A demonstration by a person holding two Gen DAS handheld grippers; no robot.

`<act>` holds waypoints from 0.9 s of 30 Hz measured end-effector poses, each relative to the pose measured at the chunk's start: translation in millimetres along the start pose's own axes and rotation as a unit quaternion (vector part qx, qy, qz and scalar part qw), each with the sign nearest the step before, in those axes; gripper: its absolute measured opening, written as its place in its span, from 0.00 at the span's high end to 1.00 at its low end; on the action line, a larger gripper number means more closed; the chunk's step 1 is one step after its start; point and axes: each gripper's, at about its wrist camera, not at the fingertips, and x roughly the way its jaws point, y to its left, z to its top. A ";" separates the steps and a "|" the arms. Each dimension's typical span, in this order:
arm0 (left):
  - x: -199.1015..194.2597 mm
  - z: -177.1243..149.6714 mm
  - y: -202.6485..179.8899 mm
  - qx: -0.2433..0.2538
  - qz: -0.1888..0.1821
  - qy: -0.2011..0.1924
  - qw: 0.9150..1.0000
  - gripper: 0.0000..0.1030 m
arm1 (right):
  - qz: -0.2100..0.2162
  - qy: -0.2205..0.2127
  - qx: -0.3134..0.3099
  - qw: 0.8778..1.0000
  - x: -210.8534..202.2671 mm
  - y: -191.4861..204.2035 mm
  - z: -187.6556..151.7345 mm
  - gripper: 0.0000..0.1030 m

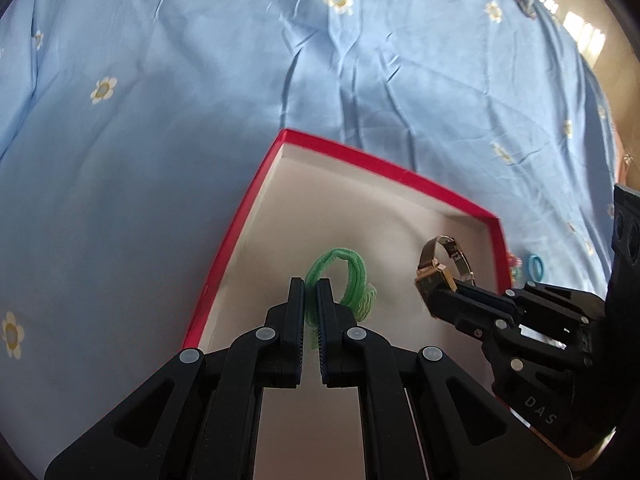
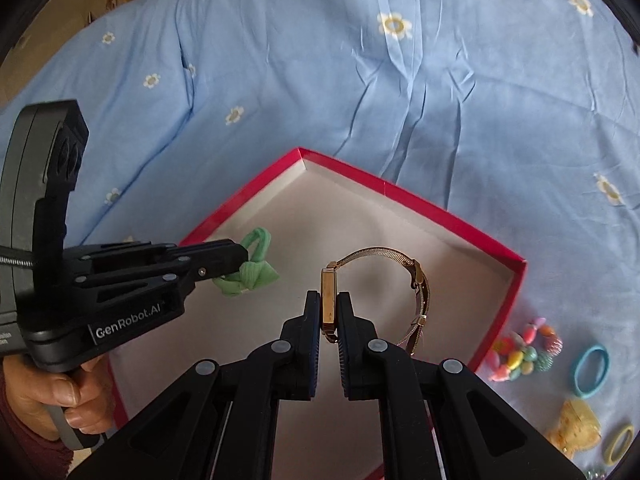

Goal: Organize jewelry
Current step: 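Carry the hair tie and watch over the red box with both tools, then open both tools to drop the hair tie and watch into the box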

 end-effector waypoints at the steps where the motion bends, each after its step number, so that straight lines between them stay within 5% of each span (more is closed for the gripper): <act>1: 2.8 -0.4 0.0 0.001 0.003 0.004 1.000 0.95 | 0.001 0.005 0.000 1.000 3.2 -0.3 -1.1 0.93; 9: 4.0 -2.8 -1.3 0.004 0.023 0.009 1.000 0.89 | 0.011 0.002 0.011 1.000 7.4 -6.0 -5.0 0.88; 13: -3.2 -5.9 1.3 -0.007 0.025 0.001 1.000 0.74 | 0.018 -0.010 0.026 0.999 -1.9 -9.5 -5.7 0.87; 27: -44.5 -26.8 -24.7 -0.019 -0.023 -0.025 0.999 0.64 | 0.006 -0.061 0.076 0.995 -71.3 -31.6 -31.5 0.75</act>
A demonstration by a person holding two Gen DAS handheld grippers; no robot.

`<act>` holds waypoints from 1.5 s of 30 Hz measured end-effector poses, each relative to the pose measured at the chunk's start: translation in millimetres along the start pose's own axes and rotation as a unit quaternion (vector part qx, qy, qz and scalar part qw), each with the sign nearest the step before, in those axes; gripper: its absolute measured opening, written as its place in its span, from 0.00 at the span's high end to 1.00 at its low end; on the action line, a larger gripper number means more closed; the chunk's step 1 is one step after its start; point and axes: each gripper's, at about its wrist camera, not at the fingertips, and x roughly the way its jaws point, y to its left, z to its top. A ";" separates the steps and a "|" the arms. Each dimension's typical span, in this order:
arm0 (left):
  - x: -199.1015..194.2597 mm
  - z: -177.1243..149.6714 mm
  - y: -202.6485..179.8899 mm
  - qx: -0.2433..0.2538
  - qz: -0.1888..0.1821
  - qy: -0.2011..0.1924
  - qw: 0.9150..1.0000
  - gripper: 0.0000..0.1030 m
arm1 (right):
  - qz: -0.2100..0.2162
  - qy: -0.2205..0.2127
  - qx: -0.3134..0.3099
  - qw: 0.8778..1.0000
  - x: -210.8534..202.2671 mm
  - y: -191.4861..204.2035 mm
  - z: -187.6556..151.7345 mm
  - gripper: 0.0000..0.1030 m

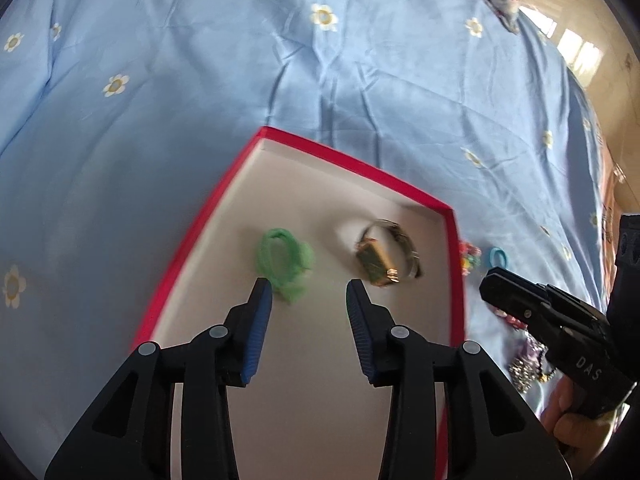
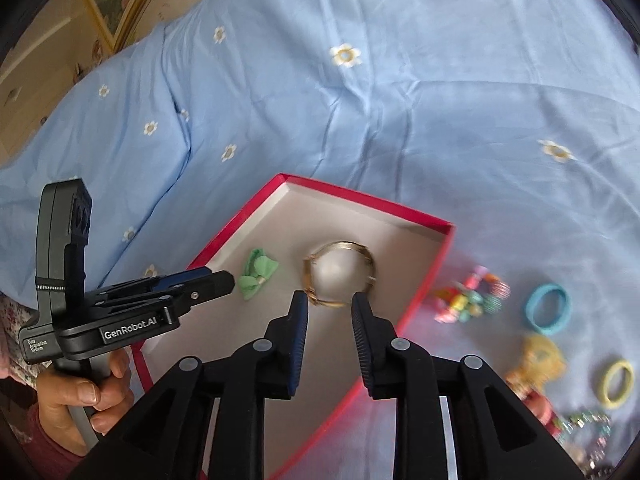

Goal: Organize jewelry
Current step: 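Open both tools to drop the hair tie and watch into the box, then move both open tools back over the jewelry pile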

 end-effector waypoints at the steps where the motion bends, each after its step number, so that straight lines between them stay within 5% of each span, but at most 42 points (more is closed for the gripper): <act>1: -1.3 -0.4 -4.0 0.002 -0.003 -0.001 1.000 0.64 | -0.003 -0.002 0.003 1.000 -4.0 -3.9 -1.4 0.75; 25: 8.9 -2.6 -121.1 0.117 -0.059 0.003 0.991 0.64 | -0.100 -0.047 0.092 0.990 -105.5 -113.8 -43.1 0.70; 45: 62.3 7.7 -169.0 0.202 -0.056 0.035 0.977 0.64 | -0.125 -0.032 0.130 0.983 -106.6 -165.5 -58.4 0.66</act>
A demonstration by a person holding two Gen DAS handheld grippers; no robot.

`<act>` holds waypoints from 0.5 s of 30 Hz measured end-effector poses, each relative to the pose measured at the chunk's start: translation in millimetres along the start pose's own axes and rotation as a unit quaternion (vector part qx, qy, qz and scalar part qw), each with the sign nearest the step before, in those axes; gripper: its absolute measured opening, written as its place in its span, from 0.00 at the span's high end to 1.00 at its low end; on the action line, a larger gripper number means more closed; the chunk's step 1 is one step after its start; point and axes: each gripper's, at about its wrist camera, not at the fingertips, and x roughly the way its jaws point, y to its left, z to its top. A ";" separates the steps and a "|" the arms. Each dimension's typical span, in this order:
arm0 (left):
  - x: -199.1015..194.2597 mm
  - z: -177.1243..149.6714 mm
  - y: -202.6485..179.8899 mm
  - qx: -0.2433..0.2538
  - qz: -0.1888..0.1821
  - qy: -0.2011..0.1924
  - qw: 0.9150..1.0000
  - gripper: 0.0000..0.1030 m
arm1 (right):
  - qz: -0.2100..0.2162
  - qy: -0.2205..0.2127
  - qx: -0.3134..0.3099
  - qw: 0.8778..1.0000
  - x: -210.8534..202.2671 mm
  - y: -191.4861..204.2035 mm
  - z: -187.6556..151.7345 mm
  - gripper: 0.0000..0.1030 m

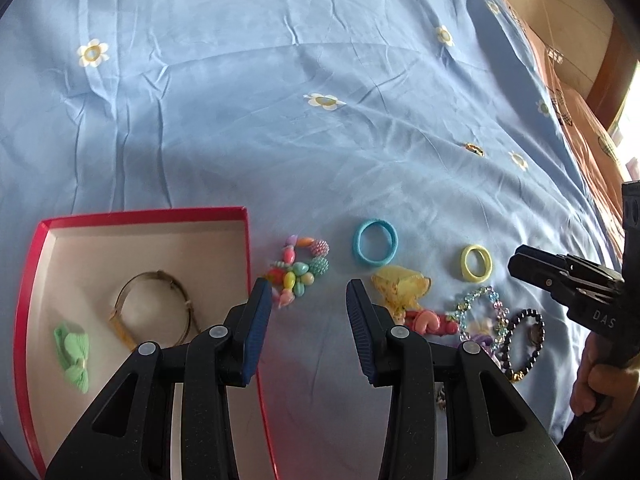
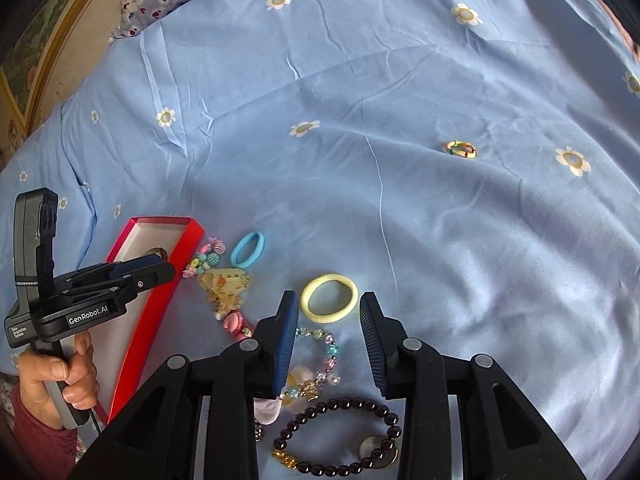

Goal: Organize jewelry
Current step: 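Move both open tools back over the jewelry pile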

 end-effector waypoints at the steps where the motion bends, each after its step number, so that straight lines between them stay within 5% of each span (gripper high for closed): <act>1: 1.3 0.9 -0.8 0.003 0.002 0.000 1.000 0.64 | 0.000 0.001 0.000 1.000 1.2 -0.2 0.4 0.66; 15: 48.2 8.2 -17.2 0.066 0.027 0.048 0.996 0.64 | -0.008 0.018 -0.011 1.000 20.9 -1.1 1.9 0.62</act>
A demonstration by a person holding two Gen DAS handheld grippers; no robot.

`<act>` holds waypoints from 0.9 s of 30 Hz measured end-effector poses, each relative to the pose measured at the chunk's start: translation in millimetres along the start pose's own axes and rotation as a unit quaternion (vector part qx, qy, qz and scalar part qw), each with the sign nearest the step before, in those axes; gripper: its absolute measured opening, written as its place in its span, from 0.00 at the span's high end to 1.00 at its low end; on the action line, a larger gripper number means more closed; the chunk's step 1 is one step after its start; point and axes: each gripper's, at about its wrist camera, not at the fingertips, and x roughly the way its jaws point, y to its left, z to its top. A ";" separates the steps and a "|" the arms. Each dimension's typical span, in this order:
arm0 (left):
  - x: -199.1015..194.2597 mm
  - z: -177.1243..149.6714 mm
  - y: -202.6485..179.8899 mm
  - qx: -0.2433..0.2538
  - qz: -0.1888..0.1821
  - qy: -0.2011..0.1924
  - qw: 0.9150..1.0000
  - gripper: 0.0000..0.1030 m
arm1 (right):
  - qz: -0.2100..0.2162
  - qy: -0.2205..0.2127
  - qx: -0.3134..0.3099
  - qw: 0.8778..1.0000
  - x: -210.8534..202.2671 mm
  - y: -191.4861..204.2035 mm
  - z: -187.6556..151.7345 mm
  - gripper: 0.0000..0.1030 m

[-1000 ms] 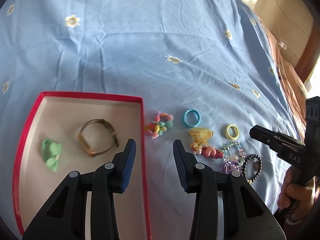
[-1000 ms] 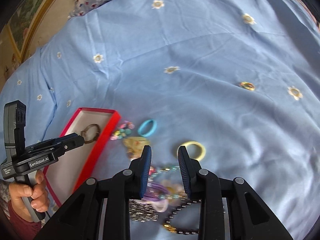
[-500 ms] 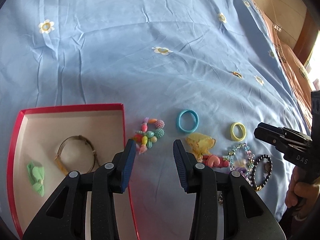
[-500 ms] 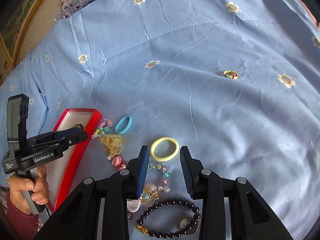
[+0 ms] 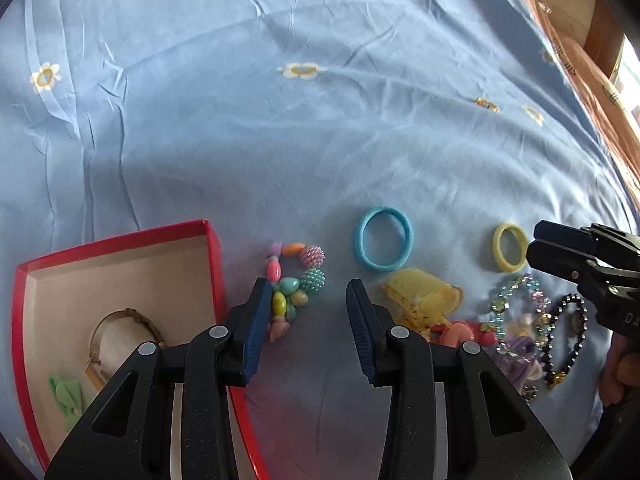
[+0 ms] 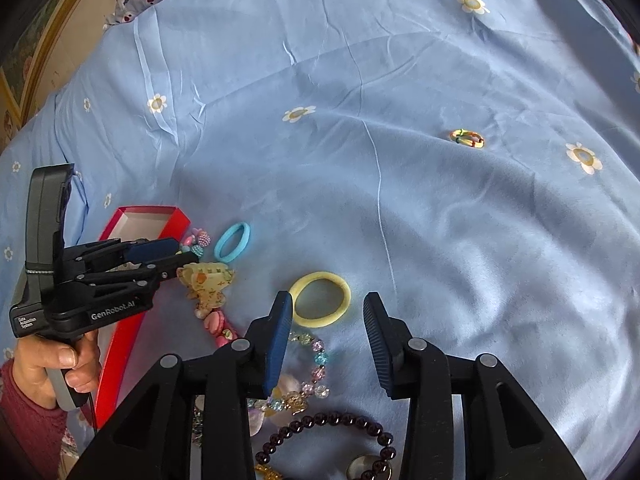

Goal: Organize jewelry
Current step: 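Move both open tools back over the jewelry pile, then grasp the pastel beaded hair clip with the left tool while the right tool grasps the yellow hair band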

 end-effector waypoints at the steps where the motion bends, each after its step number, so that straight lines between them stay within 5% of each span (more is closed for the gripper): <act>1: 1.5 0.0 -0.2 0.001 -0.001 0.002 1.000 0.64 | 0.000 0.002 -0.001 1.000 1.8 0.2 0.3 0.62; 4: 5.1 0.4 -2.2 0.008 -0.005 0.007 1.000 0.66 | -0.003 0.009 -0.005 1.000 7.8 1.2 0.5 0.62; 10: 7.8 0.5 -4.0 0.017 -0.014 0.010 1.000 0.84 | -0.022 0.010 -0.024 0.999 14.7 6.3 0.3 0.64; 15: 3.4 -1.0 -3.6 0.018 -0.018 0.001 1.000 0.91 | -0.037 0.009 -0.031 0.999 15.8 7.4 -0.3 0.95; 27: -36.1 -8.1 -5.7 0.005 -0.041 -0.037 0.998 0.93 | -0.008 -0.022 -0.025 0.999 -12.3 13.4 0.4 0.97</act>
